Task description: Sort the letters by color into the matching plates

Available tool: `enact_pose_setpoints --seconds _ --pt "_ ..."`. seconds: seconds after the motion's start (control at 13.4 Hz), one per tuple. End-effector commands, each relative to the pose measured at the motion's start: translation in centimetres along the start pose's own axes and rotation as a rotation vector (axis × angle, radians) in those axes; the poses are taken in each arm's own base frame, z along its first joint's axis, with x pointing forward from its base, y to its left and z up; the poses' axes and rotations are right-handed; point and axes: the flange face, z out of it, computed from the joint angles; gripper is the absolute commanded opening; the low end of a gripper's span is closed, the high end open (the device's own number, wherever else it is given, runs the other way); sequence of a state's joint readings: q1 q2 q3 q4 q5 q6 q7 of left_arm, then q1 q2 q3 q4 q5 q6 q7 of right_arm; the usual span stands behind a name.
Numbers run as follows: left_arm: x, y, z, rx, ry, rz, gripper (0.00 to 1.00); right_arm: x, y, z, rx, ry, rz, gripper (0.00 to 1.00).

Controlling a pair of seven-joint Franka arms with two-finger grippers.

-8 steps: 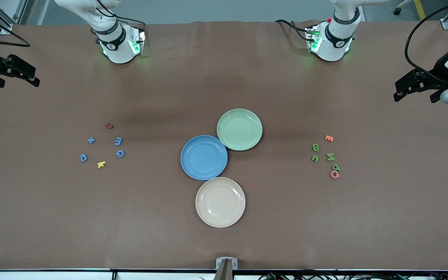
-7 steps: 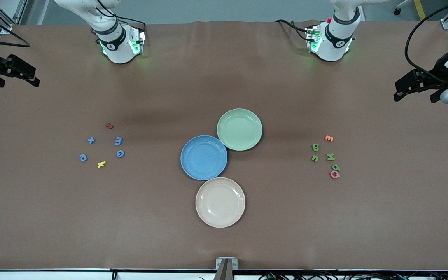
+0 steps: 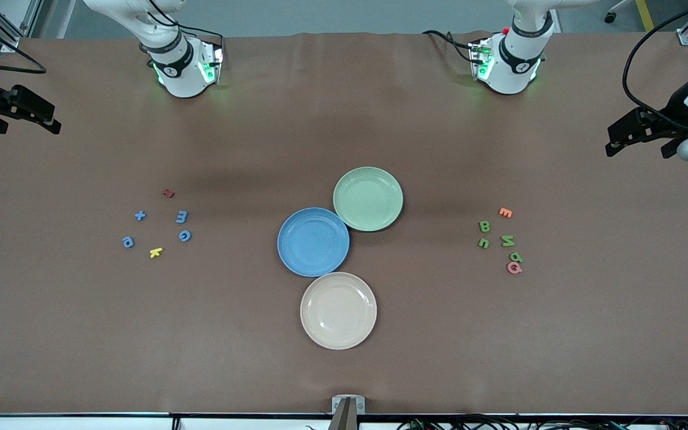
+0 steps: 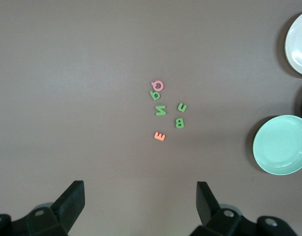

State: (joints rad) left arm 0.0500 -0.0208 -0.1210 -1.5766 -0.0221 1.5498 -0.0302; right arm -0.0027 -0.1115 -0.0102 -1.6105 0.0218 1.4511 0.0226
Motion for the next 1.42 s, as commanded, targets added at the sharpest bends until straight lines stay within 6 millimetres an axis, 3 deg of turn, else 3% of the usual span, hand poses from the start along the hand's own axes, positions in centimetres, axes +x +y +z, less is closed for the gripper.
enact_pose_setpoints --seconds 0.0,0.37,0.52,0.6,0.67,0.82,0.97,1.34 --pt "1.2 0.4 4.4 -0.01 -0.124 0.001 1.0 -0.8 0.2 -1.3 -0.013 0.028 0.016 1.0" --pt "2.7 1.9 15.1 -0.014 -0.24 0.024 1.0 4.2 1.4 3.9 -0.017 -0.03 0.026 1.0" --pt "2.2 3.0 19.2 -0.014 -0.228 0.042 1.0 8.4 1.8 10.8 -0.019 -0.115 0.028 1.0" --pt "2.0 3.2 20.8 -0.014 -0.218 0.038 1.0 9.5 3.0 12.4 -0.015 -0.131 0.042 1.0" --pt "1.8 3.9 22.3 -0.012 -0.207 0.025 1.0 10.1 3.5 12.5 -0.009 -0.094 0.05 1.0" --pt "1.9 5.3 25.6 -0.017 -0.162 0.004 1.0 10.8 3.9 14.9 -0.019 -0.078 0.052 1.0" --pt "2.8 6.0 29.4 -0.031 -0.155 0.016 1.0 11.3 4.4 18.9 -0.047 -0.038 0.048 1.0" --pt "2.4 7.0 35.4 -0.033 -0.076 0.049 1.0 10.1 7.8 26.8 -0.042 0.039 0.094 1.0"
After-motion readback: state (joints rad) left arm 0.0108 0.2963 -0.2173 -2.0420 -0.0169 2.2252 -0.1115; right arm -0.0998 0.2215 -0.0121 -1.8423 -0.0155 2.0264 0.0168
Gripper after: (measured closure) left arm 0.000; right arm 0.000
